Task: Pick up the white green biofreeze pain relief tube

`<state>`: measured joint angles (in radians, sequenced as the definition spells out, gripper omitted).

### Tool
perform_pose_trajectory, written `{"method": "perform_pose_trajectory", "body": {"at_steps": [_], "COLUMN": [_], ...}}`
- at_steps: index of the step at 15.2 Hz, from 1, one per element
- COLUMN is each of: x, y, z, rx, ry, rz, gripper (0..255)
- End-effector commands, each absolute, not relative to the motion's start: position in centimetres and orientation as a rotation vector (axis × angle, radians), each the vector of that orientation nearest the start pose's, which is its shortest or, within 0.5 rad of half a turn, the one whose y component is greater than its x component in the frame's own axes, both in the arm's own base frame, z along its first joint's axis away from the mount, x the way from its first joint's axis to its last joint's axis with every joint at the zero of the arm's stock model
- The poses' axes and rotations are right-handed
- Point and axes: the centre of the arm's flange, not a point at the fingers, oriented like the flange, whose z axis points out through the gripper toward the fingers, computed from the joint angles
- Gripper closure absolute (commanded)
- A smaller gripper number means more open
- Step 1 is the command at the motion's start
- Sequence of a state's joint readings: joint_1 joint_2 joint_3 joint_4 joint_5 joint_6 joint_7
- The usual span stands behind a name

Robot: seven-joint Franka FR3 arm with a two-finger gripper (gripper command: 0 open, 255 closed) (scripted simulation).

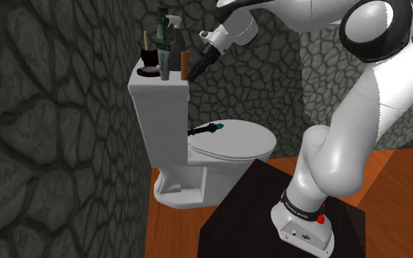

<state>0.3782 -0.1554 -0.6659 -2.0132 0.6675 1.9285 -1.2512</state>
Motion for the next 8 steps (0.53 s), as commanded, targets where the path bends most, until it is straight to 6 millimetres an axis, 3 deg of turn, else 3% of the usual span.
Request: {"method": "perform_pose_trajectory", "body": {"at_steps": [1,8], "x": [54.1,62.3], "y": [-12.9,-13.9], "z": [53.0,54.8], "rx": [-2.291,-1.978], "ry": [-0.985,-1.171], "rz": [-0.768,-0.968], "gripper": [0,0]}}
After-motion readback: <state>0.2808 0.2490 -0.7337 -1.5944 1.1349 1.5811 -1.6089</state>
